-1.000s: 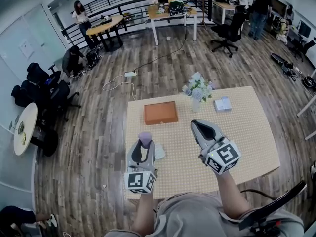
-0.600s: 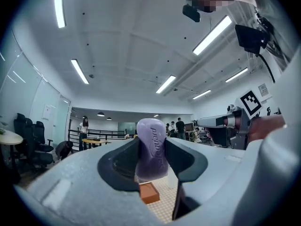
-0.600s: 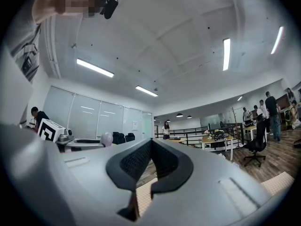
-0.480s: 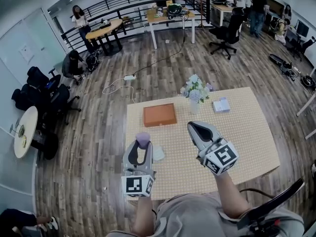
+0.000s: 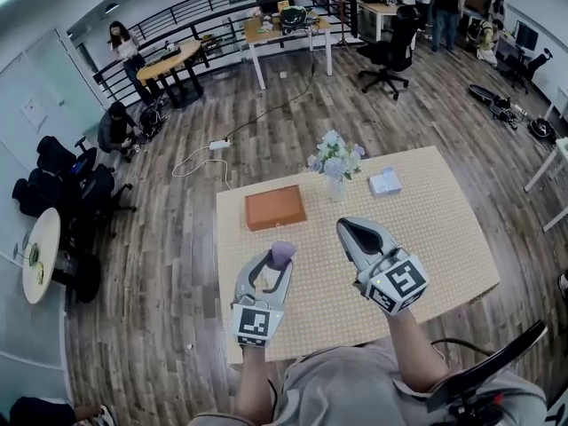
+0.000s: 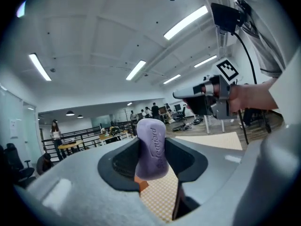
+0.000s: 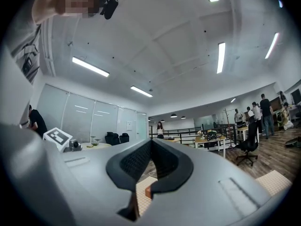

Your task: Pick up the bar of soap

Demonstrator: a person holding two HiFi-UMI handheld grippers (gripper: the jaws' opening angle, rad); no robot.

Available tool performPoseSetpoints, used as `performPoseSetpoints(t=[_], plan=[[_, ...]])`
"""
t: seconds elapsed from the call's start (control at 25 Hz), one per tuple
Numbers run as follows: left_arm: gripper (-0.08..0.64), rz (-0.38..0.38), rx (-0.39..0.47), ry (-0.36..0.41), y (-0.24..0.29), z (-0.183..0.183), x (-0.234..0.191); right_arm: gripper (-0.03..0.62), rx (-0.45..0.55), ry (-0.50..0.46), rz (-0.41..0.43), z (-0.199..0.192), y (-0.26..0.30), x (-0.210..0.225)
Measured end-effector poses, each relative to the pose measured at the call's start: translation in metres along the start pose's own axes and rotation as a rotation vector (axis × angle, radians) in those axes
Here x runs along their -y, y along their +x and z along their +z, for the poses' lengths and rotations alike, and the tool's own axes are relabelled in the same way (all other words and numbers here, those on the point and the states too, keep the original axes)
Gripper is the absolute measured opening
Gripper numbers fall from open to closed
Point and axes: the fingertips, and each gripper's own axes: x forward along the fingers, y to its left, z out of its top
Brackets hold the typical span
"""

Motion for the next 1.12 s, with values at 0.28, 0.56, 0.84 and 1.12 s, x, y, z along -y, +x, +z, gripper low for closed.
performPoseSetpoints(t=[0.28,0.56,0.84,1.12], plan=[[0.163,-0.313,-0.242,0.09,0.056,-0.097,0.074,-0.002,-0.001,-0.006,-0.077,-0.001,-0.025,0.019],[0.163,-0.516,-0.503,0.183,0.075,-0.201,0.129,-0.002,-0.004,-0.008,-0.111,0.005,-0.04,0.02],[0.163,-0.699,-0.759,0.264,0.074,-0.308,0.174,-0.002,-0.032,0.007,-0.107,-0.009,-0.043,0.019],[0.163,-0.828,-0.929,0.309,0.055,-0.379,0.203,-0.002,-0.065,0.001,-0.077,-0.014,-0.038,0.007]])
